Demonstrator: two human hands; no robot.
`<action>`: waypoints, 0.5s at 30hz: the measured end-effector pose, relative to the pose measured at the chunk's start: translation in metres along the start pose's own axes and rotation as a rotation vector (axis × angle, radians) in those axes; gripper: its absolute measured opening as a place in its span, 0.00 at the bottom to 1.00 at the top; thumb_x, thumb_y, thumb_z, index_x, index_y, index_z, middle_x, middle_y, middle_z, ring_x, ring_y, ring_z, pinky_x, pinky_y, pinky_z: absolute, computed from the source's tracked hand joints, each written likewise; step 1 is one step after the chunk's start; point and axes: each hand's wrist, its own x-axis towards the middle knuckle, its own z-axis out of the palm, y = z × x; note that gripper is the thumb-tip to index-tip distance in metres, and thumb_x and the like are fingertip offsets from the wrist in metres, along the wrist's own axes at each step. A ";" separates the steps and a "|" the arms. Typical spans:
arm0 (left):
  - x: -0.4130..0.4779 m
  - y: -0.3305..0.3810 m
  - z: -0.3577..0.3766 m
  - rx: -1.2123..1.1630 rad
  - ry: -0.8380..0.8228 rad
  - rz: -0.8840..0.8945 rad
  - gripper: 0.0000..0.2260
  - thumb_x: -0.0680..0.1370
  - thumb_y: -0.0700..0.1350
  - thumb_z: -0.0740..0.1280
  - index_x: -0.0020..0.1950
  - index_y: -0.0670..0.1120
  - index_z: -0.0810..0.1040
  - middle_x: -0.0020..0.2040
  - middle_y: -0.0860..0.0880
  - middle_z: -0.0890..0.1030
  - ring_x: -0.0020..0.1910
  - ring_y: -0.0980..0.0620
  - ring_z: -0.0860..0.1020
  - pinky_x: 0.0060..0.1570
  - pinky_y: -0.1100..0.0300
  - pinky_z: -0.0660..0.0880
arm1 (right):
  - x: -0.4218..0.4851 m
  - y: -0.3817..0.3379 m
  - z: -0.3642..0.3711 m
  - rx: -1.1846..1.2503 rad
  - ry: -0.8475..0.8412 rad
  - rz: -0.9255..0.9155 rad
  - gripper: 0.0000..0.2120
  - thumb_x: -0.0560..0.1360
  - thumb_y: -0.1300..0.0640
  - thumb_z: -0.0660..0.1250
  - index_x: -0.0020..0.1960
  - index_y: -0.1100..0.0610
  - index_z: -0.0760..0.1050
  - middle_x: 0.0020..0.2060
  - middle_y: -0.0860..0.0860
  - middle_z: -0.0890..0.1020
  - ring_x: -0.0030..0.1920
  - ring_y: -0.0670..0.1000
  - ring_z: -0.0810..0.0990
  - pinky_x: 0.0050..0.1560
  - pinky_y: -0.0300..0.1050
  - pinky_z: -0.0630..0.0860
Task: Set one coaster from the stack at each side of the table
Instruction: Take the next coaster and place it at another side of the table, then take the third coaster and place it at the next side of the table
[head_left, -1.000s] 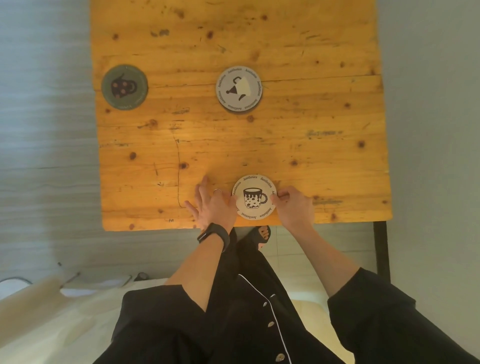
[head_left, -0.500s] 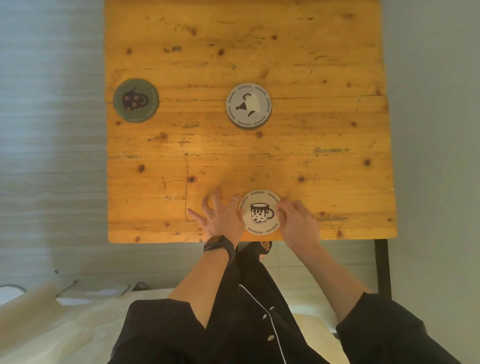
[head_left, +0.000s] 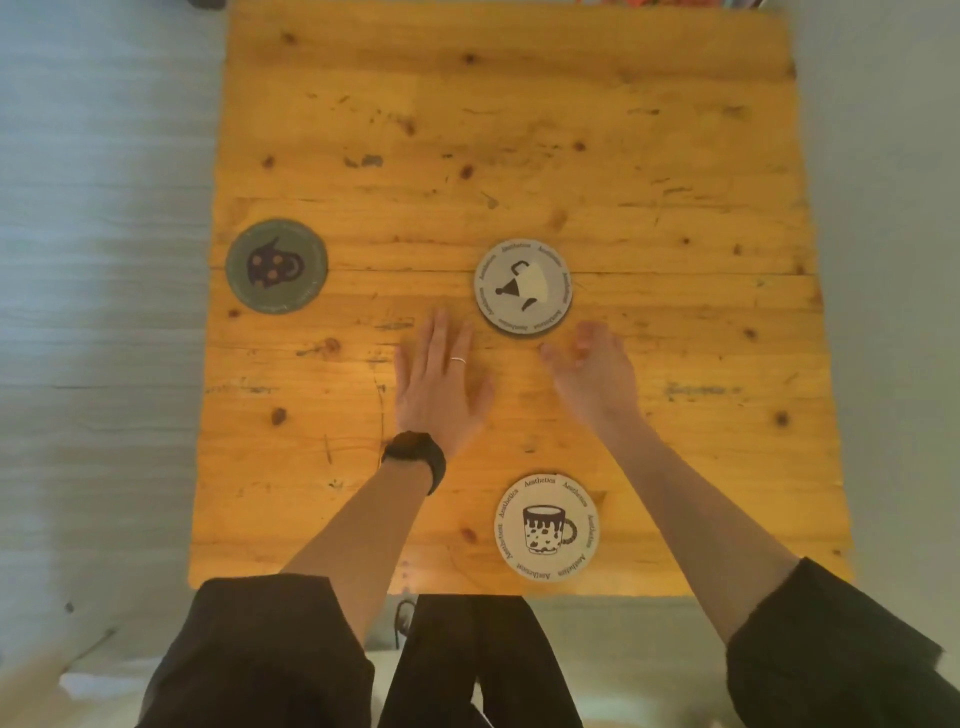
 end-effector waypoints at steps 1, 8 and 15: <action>0.003 -0.004 0.006 0.015 0.020 0.016 0.30 0.80 0.62 0.52 0.80 0.54 0.50 0.81 0.49 0.48 0.80 0.49 0.45 0.76 0.41 0.44 | 0.011 -0.009 0.003 -0.014 0.030 -0.005 0.32 0.76 0.39 0.65 0.73 0.54 0.63 0.67 0.53 0.71 0.63 0.56 0.74 0.54 0.49 0.72; 0.003 -0.014 0.027 0.094 0.089 0.051 0.30 0.81 0.63 0.48 0.80 0.53 0.48 0.81 0.49 0.46 0.80 0.50 0.43 0.76 0.42 0.43 | 0.053 -0.041 0.020 -0.136 0.166 0.091 0.37 0.70 0.37 0.70 0.73 0.52 0.63 0.71 0.55 0.64 0.69 0.61 0.64 0.56 0.56 0.71; 0.002 -0.012 0.022 0.105 0.041 0.040 0.30 0.81 0.62 0.48 0.81 0.52 0.47 0.81 0.49 0.45 0.79 0.49 0.42 0.76 0.42 0.42 | 0.040 -0.041 0.031 -0.170 0.275 -0.027 0.34 0.74 0.42 0.69 0.75 0.48 0.62 0.69 0.56 0.67 0.66 0.62 0.66 0.54 0.59 0.71</action>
